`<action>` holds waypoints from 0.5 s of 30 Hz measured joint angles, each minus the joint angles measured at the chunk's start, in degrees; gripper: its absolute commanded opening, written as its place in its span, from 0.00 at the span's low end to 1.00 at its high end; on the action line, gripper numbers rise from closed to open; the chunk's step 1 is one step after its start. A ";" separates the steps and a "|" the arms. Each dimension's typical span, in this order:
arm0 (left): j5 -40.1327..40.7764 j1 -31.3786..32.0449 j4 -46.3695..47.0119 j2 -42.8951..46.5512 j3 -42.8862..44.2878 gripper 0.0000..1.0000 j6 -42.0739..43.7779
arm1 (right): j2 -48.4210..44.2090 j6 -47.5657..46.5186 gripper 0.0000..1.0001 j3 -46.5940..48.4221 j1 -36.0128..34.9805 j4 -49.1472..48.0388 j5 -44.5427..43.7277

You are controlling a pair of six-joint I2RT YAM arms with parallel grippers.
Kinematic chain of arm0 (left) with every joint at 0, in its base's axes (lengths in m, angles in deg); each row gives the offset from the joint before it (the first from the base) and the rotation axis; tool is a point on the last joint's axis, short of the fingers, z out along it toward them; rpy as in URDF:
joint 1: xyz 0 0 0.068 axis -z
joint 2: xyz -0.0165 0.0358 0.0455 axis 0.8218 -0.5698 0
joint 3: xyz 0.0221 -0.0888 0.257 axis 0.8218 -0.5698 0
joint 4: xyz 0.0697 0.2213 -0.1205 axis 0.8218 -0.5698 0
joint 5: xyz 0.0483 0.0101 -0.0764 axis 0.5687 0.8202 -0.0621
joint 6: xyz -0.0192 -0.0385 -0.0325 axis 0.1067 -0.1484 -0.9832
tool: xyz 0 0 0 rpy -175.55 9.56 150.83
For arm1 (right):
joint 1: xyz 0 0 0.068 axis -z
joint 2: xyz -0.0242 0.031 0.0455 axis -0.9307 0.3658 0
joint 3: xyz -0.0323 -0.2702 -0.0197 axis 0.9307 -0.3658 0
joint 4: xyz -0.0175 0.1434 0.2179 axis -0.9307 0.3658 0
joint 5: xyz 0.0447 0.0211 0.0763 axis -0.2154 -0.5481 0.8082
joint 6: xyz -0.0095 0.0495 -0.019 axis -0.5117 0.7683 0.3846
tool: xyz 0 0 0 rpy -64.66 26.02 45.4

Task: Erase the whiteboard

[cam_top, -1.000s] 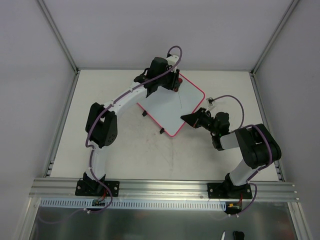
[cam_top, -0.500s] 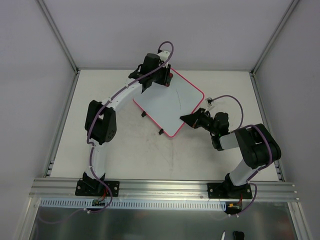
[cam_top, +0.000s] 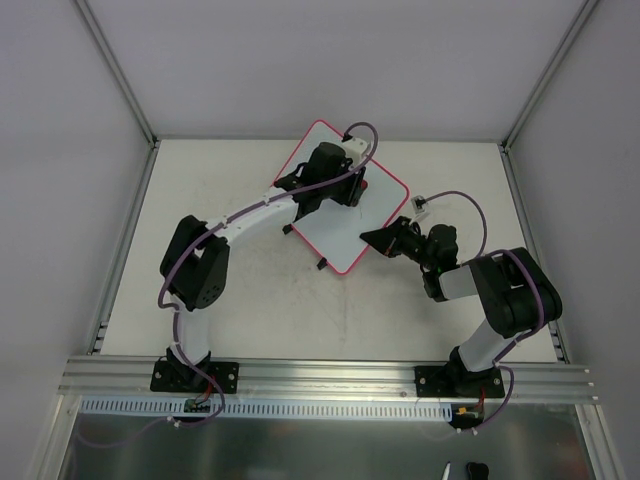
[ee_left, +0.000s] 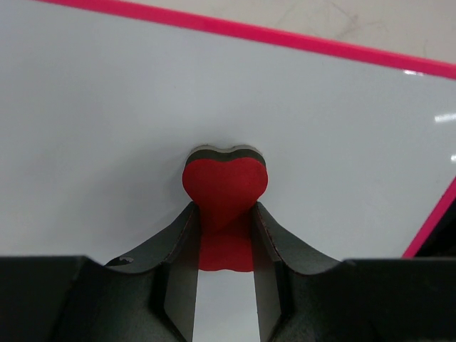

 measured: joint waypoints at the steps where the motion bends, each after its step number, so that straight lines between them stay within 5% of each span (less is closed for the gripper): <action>1: 0.24 0.48 1.05 0.79 -1.57 0.00 -0.15 | 0.00 -0.02 0.00 0.00 0.00 0.00 0.02; 15: 0.66 3.61 15.19 8.55 -21.00 0.00 -1.53 | 0.00 -0.28 0.00 0.00 0.00 0.39 -0.02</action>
